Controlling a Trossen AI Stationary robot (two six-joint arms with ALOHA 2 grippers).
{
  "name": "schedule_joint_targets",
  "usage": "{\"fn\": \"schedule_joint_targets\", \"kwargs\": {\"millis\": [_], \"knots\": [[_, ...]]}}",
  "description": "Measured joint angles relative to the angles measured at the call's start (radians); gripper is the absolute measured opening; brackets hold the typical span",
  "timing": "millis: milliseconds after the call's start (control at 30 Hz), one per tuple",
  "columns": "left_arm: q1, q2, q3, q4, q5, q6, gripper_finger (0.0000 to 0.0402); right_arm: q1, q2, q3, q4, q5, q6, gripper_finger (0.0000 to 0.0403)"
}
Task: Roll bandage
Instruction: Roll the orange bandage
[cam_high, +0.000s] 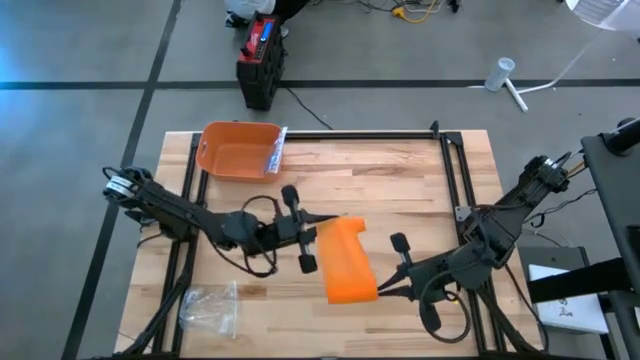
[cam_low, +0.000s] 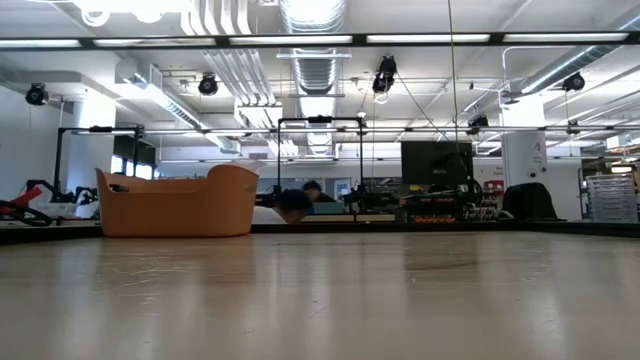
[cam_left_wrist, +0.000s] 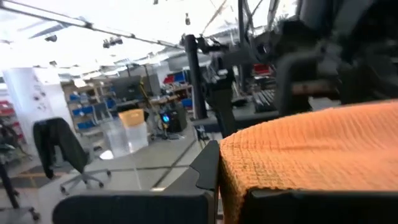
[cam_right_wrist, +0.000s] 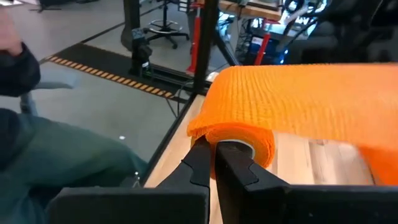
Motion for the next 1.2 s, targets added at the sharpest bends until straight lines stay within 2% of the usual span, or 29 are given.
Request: {"fn": "schedule_joint_targets", "kwargs": {"millis": [500,633,800,967,1200], "knots": [[-0.033,-0.087,0.012,-0.004,-0.015,0.083,0.0,0.0,0.05,0.0,-0.001,-0.03,0.01,0.0],[-0.013,-0.087,0.075,-0.04,-0.008,0.111,0.0,0.0,0.051,0.0,0.0,-0.065,0.01,0.0],[0.006,-0.077,0.174,-0.178,0.003,0.101,0.0,0.003,0.051,0.0,-0.001,-0.074,0.018,0.0],[0.009,-0.076,0.279,-0.276,0.115,0.068,0.0,0.005,0.051,0.0,-0.027,-0.076,0.026,0.0],[0.01,-0.076,0.376,-0.416,0.117,0.023,0.0,0.011,0.052,0.0,-0.032,-0.075,0.033,0.0]]}}
